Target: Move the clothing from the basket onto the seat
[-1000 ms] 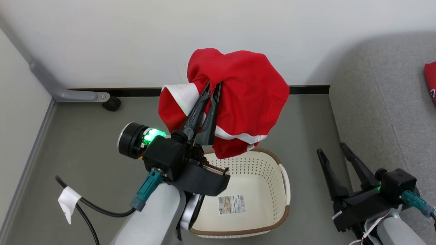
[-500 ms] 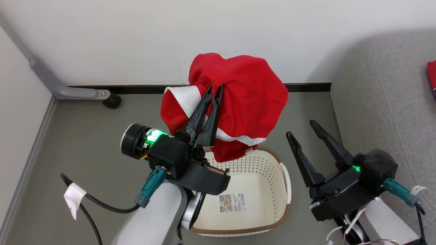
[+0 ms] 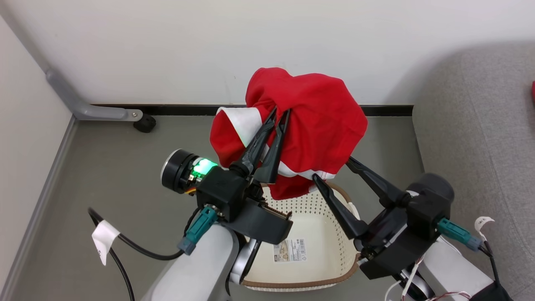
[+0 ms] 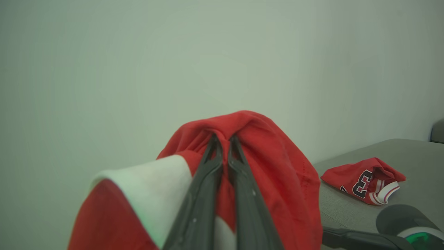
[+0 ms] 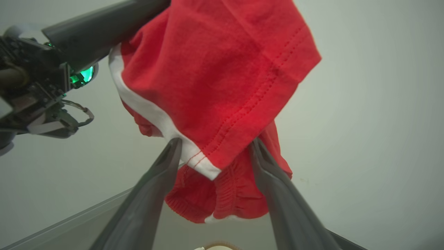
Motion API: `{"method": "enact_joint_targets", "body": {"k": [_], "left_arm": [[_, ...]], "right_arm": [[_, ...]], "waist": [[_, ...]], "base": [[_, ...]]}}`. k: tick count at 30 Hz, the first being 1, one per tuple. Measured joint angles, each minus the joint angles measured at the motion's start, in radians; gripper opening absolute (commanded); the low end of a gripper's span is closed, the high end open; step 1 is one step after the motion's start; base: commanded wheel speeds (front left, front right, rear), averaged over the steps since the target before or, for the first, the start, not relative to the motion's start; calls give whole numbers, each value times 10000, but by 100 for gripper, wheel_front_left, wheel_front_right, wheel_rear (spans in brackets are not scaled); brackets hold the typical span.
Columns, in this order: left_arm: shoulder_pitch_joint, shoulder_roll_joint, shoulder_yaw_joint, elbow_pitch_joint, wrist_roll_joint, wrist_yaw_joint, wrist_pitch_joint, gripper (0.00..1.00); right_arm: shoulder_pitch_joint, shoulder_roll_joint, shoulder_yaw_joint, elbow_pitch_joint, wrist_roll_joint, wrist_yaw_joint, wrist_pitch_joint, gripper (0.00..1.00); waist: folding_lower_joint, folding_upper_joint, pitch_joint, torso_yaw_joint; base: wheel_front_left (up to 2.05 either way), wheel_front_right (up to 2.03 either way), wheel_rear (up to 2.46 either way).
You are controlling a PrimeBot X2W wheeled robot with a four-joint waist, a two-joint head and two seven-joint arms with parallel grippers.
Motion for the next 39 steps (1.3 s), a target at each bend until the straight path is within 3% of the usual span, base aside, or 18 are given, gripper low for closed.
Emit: {"method": "enact_joint_targets", "body": {"k": [10,27,28,29,30,31,39], "left_arm": [[-49,-4,-255,-36,-2,4,0,0],[-352,-2,-1438,-297,-639,196,-27,0],[-352,2,-1438,-295,-654,221,-27,0],[-352,0,-1446,-293,-685,274,-27,0],[-352,2,-1455,-290,-744,272,-27,0],[-352,2,-1467,-288,-825,276,-27,0],[-352,0,-1461,-159,-974,357,-27,0]], "right_arm": [[-835,125,403,616,38,0,0,100],[-2262,683,224,2019,117,8,0,100],[-2333,740,263,2084,117,8,0,85],[-2391,779,297,2113,117,8,0,55],[-2428,805,320,2125,117,8,0,8],[-2450,817,336,2130,119,8,0,0],[-2487,796,221,2128,387,8,0,0]], "waist": [[0,0,4,225],[0,0,241,641],[1,0,253,656],[0,0,262,668],[0,0,269,676],[0,0,277,684],[0,0,337,676]], "base": [[0,0,0],[0,0,0],[0,0,0],[0,0,0],[0,0,0],[0,0,0],[0,0,0]]}}
